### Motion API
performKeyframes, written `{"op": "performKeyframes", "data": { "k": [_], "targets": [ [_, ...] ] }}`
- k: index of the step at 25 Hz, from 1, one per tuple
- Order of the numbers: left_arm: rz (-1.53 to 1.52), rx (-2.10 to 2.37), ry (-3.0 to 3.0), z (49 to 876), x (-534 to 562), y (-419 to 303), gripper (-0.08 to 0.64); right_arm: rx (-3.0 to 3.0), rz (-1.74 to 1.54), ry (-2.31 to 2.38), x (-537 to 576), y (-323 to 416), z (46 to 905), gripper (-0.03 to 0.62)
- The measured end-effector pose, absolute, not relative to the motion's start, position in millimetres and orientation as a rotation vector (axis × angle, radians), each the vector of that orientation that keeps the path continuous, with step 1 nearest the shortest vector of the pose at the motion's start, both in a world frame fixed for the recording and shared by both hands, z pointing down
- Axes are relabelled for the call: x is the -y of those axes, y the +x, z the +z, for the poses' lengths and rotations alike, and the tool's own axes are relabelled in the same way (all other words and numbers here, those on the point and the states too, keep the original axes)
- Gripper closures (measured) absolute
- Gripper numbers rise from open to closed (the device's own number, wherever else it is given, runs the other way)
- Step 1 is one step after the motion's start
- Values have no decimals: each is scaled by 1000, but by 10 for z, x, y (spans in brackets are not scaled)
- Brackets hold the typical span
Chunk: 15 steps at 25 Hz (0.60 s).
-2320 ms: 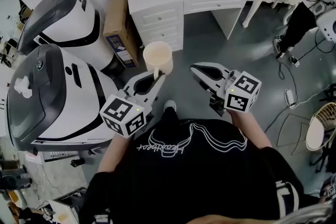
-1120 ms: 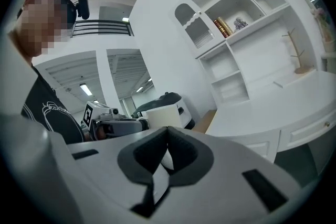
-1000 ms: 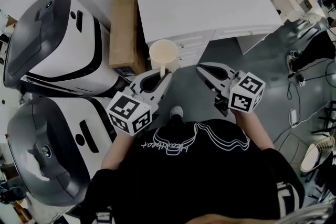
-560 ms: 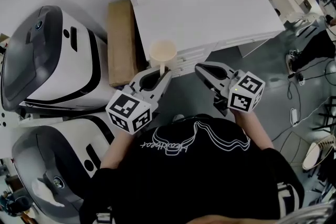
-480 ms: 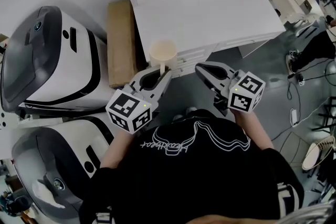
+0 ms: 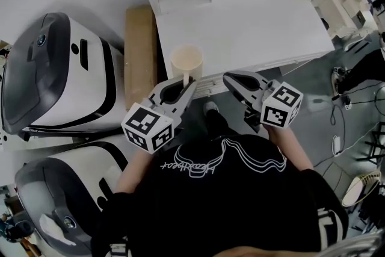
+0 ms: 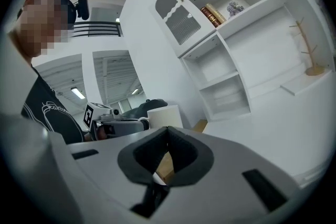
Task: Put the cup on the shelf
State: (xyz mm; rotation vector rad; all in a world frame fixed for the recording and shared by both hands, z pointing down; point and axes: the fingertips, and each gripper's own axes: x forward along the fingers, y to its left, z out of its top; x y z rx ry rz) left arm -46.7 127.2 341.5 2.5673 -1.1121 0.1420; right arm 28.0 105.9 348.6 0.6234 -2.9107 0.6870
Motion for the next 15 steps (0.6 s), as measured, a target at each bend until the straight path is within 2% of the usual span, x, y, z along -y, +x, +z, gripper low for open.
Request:
{"op": "performKeyframes", "data": {
  "k": [15],
  "targets": [
    [161, 1163, 2506, 3524, 182, -428, 520, 2900, 740, 552, 425, 291, 3562, 586]
  ]
}}
